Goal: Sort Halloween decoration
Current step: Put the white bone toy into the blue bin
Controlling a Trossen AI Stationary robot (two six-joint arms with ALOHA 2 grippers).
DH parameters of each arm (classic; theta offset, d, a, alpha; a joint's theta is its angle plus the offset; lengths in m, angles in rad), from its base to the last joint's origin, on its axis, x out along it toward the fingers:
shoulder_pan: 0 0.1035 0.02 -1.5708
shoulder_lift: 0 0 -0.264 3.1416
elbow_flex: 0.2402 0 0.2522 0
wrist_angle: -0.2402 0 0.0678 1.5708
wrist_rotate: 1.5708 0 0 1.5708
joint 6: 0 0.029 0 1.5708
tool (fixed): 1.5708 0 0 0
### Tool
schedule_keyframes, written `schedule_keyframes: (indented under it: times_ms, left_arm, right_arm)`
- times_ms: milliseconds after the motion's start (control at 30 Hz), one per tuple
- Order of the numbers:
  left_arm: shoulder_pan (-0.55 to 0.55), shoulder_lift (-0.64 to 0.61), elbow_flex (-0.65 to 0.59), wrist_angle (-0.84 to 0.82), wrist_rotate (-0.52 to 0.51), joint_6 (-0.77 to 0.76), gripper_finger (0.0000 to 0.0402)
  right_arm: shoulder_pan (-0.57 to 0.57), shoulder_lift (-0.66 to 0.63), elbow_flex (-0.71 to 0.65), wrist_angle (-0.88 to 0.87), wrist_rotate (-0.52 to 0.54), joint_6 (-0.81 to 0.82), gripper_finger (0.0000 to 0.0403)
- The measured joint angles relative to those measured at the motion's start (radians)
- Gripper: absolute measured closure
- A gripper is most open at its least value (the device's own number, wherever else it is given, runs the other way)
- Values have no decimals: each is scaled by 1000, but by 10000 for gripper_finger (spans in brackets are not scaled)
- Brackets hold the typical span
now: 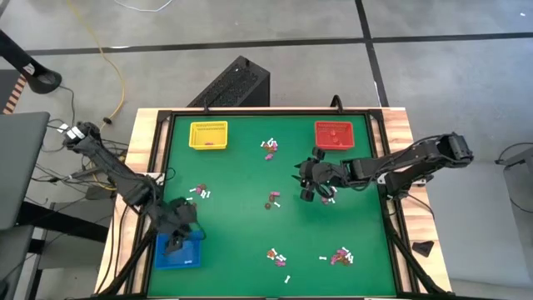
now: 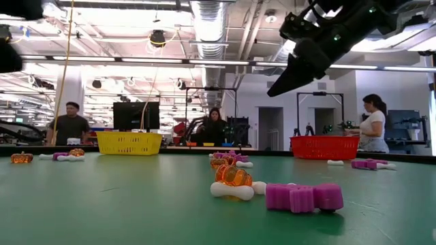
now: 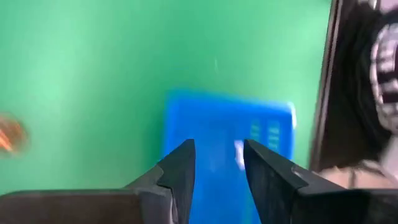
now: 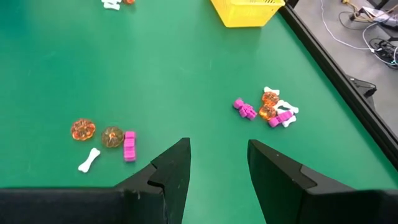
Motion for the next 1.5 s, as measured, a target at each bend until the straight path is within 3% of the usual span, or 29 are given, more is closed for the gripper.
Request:
schedule_keyframes:
  times_ms: [133, 233, 400, 567, 700, 833, 1033, 1500]
  left_arm:
    - [110, -31, 0, -21, -160, 182, 277]
    - [212, -31, 1, -81, -252, 236, 277]
    - [390, -14, 1, -185, -252, 278, 277]
    - [531, 30, 1, -237, -146, 298, 276]
    - [606, 85, 1, -311, -132, 302, 276]
    - [649, 148, 0, -396, -132, 363, 276]
    - [657, 233, -1, -356, -120, 504, 276]
    - [694, 429, -1, -288, -101, 563, 297]
  right_arm:
    - [-2, 0, 0, 8, 0, -1, 214]
    - [-2, 0, 0, 8, 0, -6, 214]
    - [-1, 0, 0, 7, 0, -8, 214]
    - [2, 0, 0, -3, 0, -1, 214]
    - [2, 0, 0, -8, -1, 0, 214]
    - [2, 0, 0, -8, -29, 0, 214]
    - [3, 0, 0, -9, -57, 3, 214]
    - [2, 0, 0, -9, -57, 11, 214]
